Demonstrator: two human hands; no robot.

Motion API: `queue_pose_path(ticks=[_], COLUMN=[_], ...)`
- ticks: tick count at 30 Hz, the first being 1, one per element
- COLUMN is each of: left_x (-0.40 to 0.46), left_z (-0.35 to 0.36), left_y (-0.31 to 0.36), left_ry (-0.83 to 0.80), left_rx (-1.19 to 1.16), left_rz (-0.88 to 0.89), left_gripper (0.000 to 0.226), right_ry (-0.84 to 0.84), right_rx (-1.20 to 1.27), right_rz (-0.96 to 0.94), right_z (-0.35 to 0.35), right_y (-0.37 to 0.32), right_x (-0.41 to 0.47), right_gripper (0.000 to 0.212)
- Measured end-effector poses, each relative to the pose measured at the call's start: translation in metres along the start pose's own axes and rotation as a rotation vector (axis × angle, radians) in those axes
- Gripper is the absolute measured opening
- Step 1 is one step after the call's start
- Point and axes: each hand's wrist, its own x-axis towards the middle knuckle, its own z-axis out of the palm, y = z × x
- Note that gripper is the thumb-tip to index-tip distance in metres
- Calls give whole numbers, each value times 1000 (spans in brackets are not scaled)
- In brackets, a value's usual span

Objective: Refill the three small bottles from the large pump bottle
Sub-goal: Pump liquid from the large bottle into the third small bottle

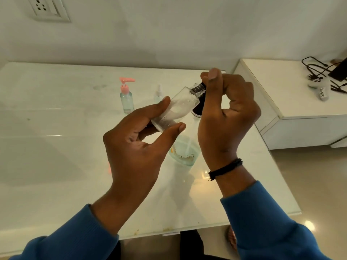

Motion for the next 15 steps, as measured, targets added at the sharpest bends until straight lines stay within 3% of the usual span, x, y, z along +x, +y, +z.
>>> queue_pose_path(ticks=[15], left_x=[0], left_z=[1], left_y=[-2], left_ry=[7], left_rx=[15], left_rz=[-16], left_gripper=[45], right_ry=[-37], right_rx=[2], right_rz=[-37], right_z=[1], right_y=[5], right_x=[0], right_gripper=[29])
